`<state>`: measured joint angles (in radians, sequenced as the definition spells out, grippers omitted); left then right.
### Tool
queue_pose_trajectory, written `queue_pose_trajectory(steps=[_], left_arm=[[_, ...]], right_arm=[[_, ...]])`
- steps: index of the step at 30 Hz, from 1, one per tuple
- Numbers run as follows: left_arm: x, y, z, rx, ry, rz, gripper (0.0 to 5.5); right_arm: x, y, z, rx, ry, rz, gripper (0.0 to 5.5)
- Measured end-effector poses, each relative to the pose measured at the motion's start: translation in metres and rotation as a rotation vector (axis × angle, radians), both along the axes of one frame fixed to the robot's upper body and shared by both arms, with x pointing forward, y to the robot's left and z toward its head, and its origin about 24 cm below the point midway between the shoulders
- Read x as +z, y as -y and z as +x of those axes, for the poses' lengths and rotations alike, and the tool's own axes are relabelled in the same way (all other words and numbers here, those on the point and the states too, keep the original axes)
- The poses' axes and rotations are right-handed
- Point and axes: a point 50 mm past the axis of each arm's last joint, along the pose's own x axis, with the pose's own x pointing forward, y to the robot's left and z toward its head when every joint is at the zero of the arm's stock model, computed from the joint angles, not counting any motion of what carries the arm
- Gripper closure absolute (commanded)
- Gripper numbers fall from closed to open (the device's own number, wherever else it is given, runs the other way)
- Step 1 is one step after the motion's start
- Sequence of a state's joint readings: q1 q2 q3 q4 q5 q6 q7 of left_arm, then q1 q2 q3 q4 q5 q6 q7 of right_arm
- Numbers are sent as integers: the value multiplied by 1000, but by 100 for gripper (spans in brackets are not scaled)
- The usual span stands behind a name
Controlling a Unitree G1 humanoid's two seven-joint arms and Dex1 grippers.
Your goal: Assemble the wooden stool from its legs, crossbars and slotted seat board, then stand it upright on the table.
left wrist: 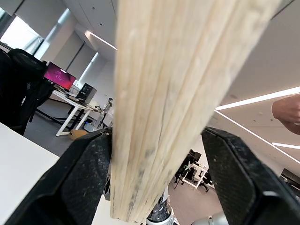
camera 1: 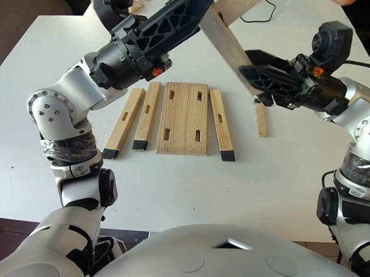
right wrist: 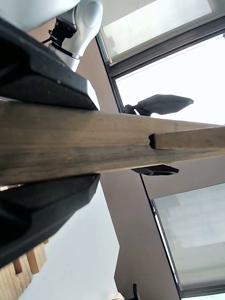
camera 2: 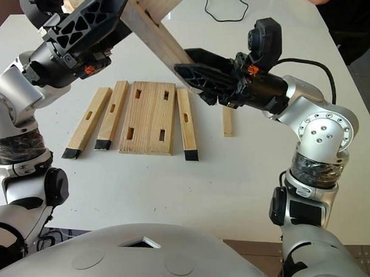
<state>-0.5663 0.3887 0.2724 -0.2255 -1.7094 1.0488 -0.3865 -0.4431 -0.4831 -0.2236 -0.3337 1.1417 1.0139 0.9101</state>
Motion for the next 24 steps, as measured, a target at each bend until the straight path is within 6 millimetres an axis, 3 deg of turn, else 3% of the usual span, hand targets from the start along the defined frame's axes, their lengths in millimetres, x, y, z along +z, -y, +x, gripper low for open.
queue_pose_trajectory(steps=[9, 16, 24], left_arm=[[0, -4, -2, -16, 51, 59, 219], [-7, -2, -5, 0, 68, 80, 319], [-13, -3, -4, 30, 80, 106, 333]], right_arm=[[-13, 2, -9, 32, -41, -59, 347], [-13, 1, -10, 43, -53, -51, 347], [-18, 1, -10, 44, -81, -70, 347]])
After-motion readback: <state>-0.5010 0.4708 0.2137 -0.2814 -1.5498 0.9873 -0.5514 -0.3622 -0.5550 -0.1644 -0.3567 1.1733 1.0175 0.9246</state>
